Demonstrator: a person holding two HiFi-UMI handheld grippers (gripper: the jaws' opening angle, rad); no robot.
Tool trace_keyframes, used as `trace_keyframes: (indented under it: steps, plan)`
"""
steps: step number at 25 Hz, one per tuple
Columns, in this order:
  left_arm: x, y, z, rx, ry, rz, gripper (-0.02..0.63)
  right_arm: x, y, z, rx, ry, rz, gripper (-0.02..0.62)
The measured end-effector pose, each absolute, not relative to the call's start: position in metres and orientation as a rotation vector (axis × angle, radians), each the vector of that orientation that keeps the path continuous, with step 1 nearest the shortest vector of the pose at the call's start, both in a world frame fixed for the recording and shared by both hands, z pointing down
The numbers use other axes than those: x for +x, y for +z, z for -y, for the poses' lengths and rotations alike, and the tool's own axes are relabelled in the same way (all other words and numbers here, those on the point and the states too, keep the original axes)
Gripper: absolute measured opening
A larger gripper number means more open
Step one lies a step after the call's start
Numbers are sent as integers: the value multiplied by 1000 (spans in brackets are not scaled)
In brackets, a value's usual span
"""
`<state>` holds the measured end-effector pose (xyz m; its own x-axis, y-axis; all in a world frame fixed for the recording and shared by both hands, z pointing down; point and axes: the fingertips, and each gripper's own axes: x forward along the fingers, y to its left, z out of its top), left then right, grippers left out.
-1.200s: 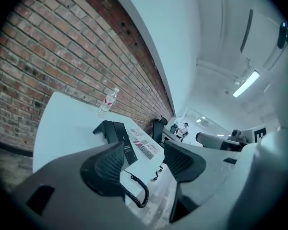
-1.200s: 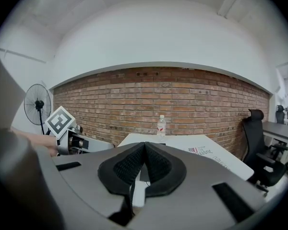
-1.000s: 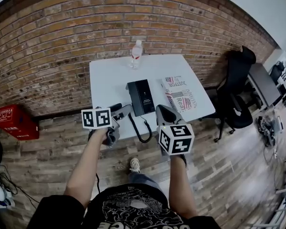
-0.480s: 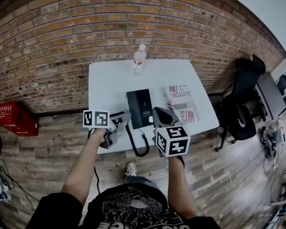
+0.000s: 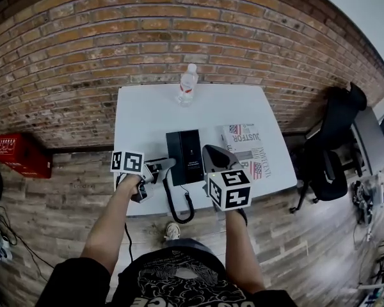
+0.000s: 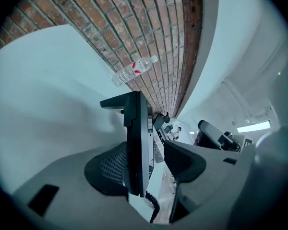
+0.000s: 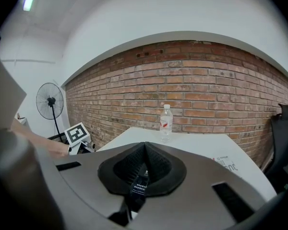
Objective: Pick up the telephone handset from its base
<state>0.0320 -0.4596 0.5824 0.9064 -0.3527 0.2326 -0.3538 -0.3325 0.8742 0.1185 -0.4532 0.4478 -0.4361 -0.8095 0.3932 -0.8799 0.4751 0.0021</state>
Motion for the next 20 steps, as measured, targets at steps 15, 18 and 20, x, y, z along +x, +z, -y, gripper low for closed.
trace_keyframes:
  steps: [15, 18, 20]
  plan:
    - [40, 594, 472, 1922, -35, 494, 78, 123, 465, 497, 1300, 317, 2453, 2]
    - [39, 594, 472, 1913, -40, 489, 77, 119, 468, 501, 1284, 324, 2462, 0]
    - [40, 595, 472, 1911, -40, 483, 77, 119, 470, 503, 1277, 326, 2466, 0]
